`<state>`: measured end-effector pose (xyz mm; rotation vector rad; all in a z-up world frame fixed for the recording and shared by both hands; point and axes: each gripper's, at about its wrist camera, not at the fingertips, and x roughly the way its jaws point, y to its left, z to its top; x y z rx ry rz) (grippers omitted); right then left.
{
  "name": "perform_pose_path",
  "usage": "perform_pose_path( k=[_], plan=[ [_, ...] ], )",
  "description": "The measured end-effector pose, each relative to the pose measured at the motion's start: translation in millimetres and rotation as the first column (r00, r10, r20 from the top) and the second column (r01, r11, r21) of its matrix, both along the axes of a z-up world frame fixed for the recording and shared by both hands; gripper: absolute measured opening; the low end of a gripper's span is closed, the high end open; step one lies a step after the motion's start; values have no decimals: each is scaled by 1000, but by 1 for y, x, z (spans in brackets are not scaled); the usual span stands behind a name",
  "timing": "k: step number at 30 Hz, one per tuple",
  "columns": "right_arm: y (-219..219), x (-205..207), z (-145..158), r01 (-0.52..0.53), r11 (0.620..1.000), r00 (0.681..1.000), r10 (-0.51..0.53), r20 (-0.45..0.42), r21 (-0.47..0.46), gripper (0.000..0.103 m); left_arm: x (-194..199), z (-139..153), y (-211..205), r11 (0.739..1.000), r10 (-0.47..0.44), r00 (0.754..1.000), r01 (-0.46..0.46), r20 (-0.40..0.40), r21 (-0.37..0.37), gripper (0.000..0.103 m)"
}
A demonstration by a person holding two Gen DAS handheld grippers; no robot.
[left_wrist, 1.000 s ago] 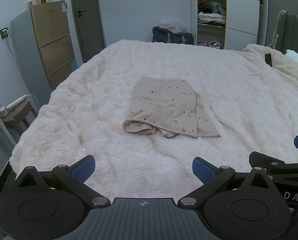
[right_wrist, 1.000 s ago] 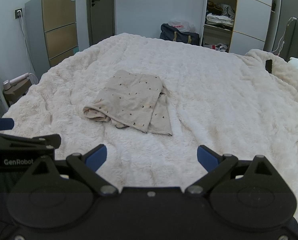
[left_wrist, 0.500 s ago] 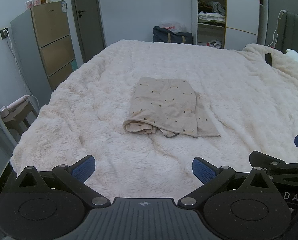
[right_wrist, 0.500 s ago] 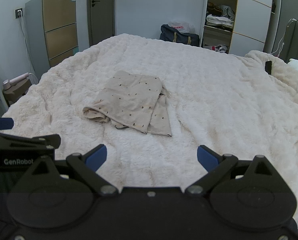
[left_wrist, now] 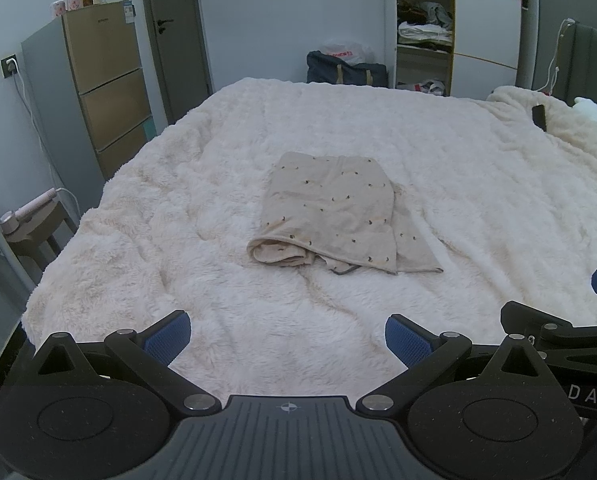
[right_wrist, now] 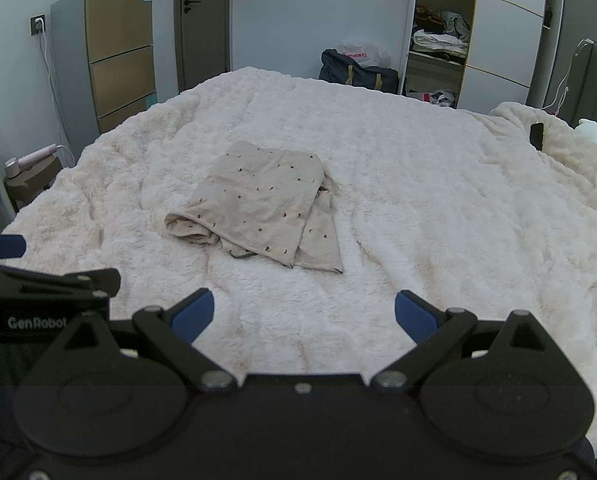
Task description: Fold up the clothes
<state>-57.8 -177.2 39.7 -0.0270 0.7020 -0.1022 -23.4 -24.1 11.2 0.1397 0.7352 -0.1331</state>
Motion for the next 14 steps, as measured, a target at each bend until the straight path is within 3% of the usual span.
perform_pose_path(
  k=[14],
  plan=[
    [1,-2,1,1,1000,1000,-1,0,5,98,2,-4,0,1000,0,1000,0,4,5,103]
  ],
)
